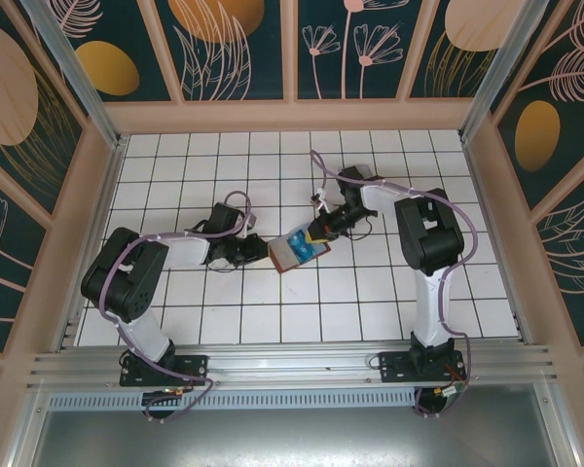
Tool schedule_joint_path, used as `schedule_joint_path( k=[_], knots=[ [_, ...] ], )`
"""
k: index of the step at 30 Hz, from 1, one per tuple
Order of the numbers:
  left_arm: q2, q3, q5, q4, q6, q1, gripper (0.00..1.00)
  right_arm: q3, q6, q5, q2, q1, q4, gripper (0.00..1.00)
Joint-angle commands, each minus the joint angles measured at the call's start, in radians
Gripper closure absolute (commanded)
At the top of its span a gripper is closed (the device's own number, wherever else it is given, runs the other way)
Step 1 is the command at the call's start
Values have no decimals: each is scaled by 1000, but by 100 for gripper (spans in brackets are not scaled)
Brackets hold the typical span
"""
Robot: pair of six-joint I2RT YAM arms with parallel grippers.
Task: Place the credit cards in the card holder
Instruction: Insert the credit card into the card slot.
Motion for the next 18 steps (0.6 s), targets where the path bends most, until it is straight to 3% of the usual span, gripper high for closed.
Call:
schedule_joint_path(
  k=[1,18],
  knots=[
    [16,27,-59,-57,33,-1,83,-30,30,-29,14,-5,54,100],
    [72,76,-64,-86,44,2,91,-30,90,-36,40,-4,184,100]
  ],
)
